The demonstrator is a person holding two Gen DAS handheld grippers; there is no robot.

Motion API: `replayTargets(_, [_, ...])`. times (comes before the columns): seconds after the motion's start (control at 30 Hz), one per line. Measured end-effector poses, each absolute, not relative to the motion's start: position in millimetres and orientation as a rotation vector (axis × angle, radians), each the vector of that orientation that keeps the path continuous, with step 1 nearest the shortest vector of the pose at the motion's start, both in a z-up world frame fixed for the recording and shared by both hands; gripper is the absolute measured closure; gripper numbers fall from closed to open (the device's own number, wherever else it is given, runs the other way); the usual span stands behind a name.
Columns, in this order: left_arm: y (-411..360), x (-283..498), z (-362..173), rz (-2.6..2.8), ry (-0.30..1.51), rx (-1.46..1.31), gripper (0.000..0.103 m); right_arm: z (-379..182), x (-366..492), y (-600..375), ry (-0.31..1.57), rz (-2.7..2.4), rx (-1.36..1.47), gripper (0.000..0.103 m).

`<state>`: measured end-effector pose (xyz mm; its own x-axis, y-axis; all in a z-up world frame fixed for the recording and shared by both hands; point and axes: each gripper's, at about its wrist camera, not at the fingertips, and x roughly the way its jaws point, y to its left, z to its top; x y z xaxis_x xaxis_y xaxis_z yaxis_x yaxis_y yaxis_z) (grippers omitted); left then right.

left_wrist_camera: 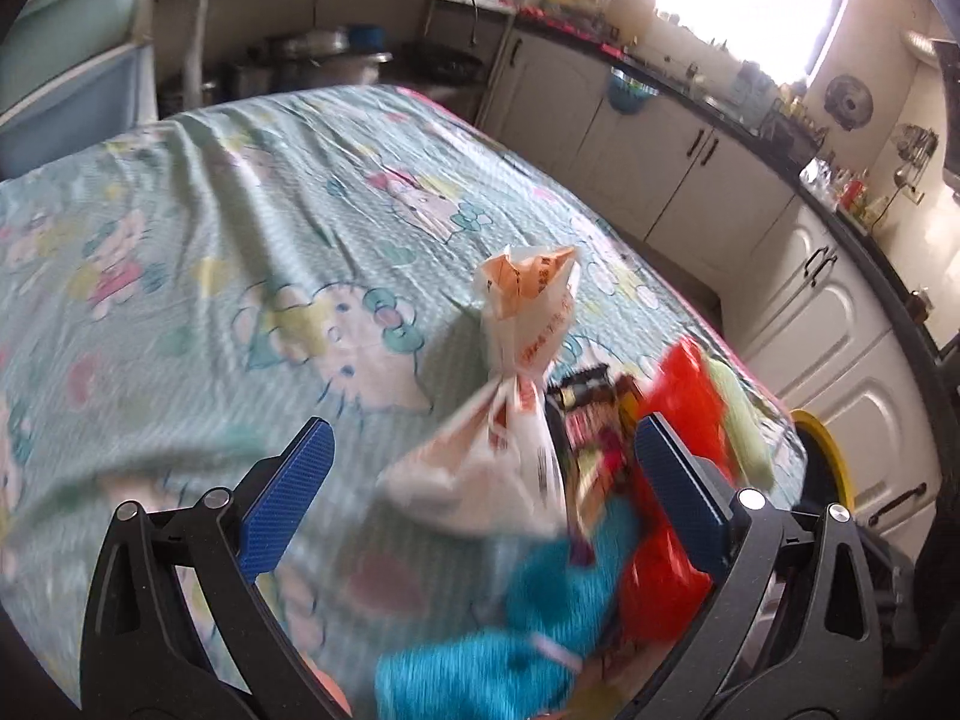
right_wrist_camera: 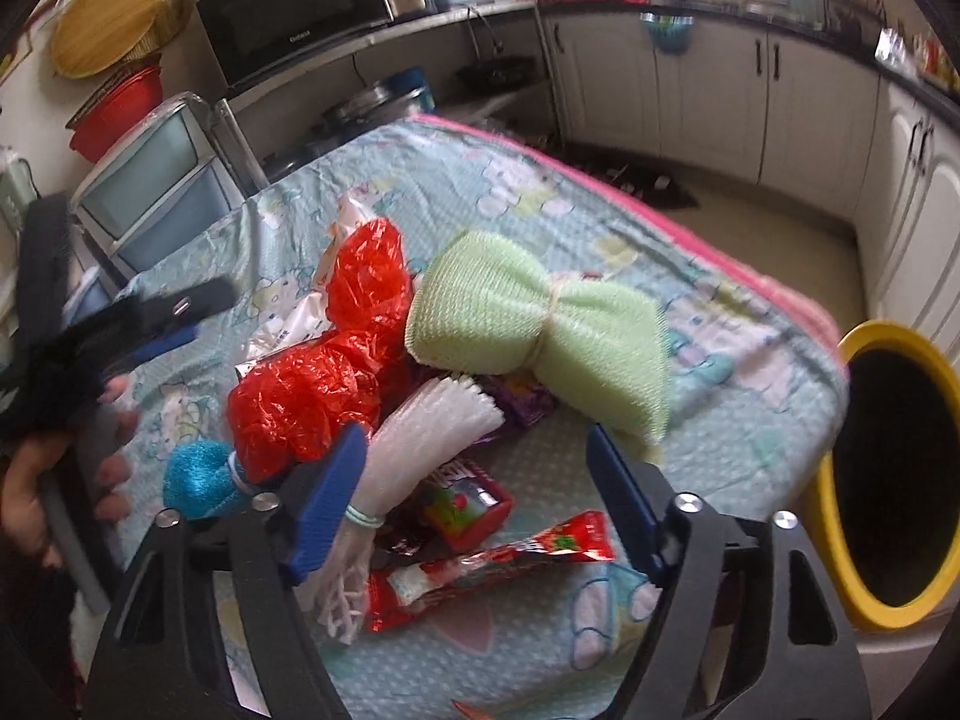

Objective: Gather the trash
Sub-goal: 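Grasp the white printed bag with left tool while right tool grasps the white foam net, then carry the white bag with left tool while right tool carries the foam net over the bin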

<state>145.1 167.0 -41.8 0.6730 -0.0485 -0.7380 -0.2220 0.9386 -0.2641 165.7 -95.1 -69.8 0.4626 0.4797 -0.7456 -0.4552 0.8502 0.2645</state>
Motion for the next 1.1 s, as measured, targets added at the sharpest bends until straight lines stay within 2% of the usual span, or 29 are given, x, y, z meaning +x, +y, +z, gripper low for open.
replayTargets(0.13, [170.5,180.8,-51.6,0.053,0.898,-0.357,0.015,-79.1,175.9,-97.9,0.997,0.613,0.116,0.044])
replayTargets(0.2, [170.5,191.5,-57.4,0.035,0.931,-0.368,0.023,-82.6,178.9,-97.3,1.023,0.630,0.158,0.046])
replayTargets(0.27, [169.8,202.8,-65.1,0.014,0.970,-0.369,0.026,-85.2,181.7,-96.7,1.043,0.649,0.195,0.050])
replayTargets(0.37, [168.8,216.1,-76.4,-0.017,1.019,-0.373,0.032,-87.4,185.8,-93.9,1.073,0.679,0.241,0.060])
replayTargets(0.47, [169.4,225.1,-85.9,-0.025,1.063,-0.386,0.044,-86.2,189.4,-88.1,1.080,0.706,0.255,0.071])
replayTargets(0.53, [169.1,228.2,-89.7,-0.023,1.078,-0.370,0.055,-82.4,188.2,-85.1,1.068,0.721,0.249,0.083])
replayTargets(0.6, [169.9,229.2,-90.4,-0.027,1.075,-0.357,0.069,-78.5,186.0,-84.8,1.050,0.727,0.245,0.087])
replayTargets(0.67, [171.1,231.4,-88.6,-0.040,1.069,-0.361,0.077,-76.3,184.1,-84.6,1.038,0.731,0.241,0.089])
replayTargets(0.8, [174.4,226.7,-81.2,-0.018,1.046,-0.308,0.080,-71.0,177.1,-84.9,1.008,0.744,0.217,0.090])
replayTargets(1.1, [188.9,185.9,-32.4,0.059,0.863,-0.286,0.081,-48.1,159.0,-98.1,0.902,0.746,0.196,0.091])
